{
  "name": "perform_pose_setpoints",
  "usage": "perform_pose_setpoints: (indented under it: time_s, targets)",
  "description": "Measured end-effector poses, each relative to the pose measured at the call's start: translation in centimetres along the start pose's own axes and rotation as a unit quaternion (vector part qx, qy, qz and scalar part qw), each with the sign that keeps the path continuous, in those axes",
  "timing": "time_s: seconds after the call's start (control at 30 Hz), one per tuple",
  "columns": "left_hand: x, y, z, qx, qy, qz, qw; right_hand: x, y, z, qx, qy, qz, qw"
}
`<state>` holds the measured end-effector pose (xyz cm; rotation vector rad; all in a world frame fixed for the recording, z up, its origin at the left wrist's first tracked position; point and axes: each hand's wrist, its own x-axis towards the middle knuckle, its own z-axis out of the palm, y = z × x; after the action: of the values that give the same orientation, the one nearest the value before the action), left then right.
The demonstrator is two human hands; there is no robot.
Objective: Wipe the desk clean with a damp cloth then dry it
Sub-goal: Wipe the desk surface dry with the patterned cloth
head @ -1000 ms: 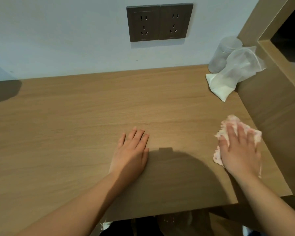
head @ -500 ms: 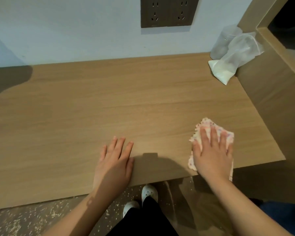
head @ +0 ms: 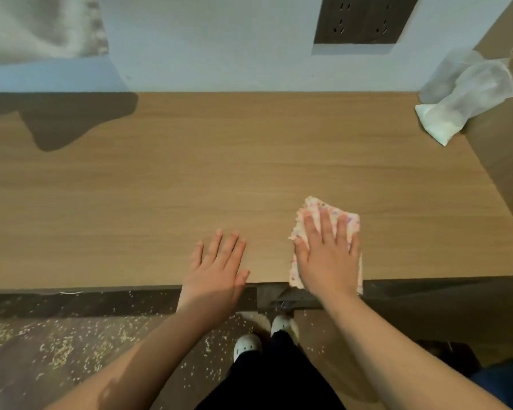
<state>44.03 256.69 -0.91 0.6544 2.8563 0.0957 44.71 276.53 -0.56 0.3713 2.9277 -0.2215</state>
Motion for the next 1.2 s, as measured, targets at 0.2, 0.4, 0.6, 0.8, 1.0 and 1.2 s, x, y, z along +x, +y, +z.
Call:
perform_pose_setpoints:
  time_s: [0.2,0.4,0.6,0.8,1.0,1.2]
  targets:
    - [-1.2,0.2,-0.2,-0.253,0.143,-0.15,0.945,-1.6,-5.0,1.2,-0.058,-0.01,-0.275,0.96]
    - [-0.5,3.4,0.5,-0.104,0.078,-0.114,0.985,-0.4,4.2,-0.5,-0.011,0.001,-0.008,1.0]
    - [1.8,10.1,0.2,-0.102,0.077,-0.133,0.983,-2.0,10.0,-0.7,-0.055,-0.007,-0.251,0.966]
    - [4.4,15.6,1.0,-0.044,0.086,-0.127,0.987,-0.3,27.2,-3.8,0.012,0.039,0.123,0.992]
    - [6.5,19.8,1.2,-0.04,0.093,-0.171,0.98,-1.7,23.1,-2.0,-0.074,0.018,-0.162,0.984]
    - [6.7,19.6,1.8,-0.006,0.07,-0.183,0.981,2.6,30.1,-3.8,-0.027,0.055,-0.008,0.998]
